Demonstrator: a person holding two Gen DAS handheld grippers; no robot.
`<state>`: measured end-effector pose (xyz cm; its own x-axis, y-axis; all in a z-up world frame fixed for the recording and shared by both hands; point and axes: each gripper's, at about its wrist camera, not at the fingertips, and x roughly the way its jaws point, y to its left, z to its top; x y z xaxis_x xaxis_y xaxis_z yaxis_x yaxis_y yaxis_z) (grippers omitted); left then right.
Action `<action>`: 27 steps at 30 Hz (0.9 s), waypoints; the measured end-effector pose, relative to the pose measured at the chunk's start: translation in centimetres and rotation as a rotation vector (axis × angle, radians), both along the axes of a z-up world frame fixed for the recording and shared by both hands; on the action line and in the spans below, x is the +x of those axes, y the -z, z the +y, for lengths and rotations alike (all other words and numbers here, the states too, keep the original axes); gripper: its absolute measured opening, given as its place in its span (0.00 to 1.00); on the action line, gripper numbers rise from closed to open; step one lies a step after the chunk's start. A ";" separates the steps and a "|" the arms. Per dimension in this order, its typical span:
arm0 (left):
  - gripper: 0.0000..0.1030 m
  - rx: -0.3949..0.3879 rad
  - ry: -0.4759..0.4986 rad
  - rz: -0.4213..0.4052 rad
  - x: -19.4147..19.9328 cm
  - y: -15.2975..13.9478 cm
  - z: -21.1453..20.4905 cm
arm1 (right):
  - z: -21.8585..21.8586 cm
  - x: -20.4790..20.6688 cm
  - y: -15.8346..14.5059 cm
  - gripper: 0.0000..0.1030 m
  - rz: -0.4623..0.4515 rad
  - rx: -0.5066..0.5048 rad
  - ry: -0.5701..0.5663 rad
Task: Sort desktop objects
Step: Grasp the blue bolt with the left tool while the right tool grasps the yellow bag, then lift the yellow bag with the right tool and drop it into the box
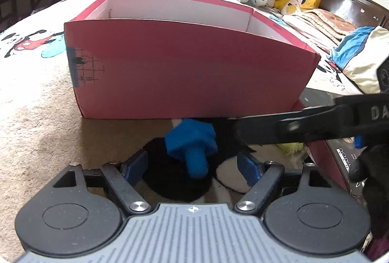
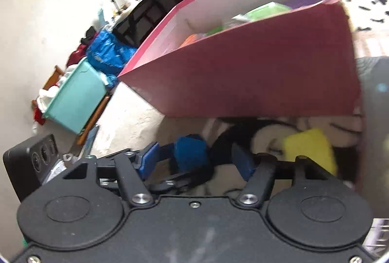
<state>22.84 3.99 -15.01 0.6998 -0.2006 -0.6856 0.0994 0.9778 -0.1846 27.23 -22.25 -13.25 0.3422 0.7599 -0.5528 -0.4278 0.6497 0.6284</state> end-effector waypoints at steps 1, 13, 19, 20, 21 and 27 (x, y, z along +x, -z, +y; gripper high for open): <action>0.78 -0.001 -0.005 -0.003 0.0 -0.1 0.2 | -0.7 -0.1 -0.3 0.64 -0.007 -0.002 0.021; 0.78 0.001 -0.015 -0.091 -0.4 -0.6 0.3 | 0.0 -4.1 -1.5 0.63 -0.322 -0.460 -0.011; 0.68 0.009 -0.025 -0.072 0.1 -0.4 0.5 | 0.3 -3.3 -1.1 0.62 -0.362 -0.602 -0.008; 0.67 0.008 -0.025 -0.068 0.1 -0.3 0.6 | 0.2 -3.1 -0.9 0.62 -0.352 -0.606 0.002; 0.65 0.008 -0.023 -0.065 0.2 -0.2 0.6 | 0.2 -3.0 -0.9 0.62 -0.344 -0.603 0.004; 0.43 0.010 -0.001 -0.058 0.3 0.0 0.2 | 1.0 -3.1 -0.2 0.41 -0.323 -0.579 -0.002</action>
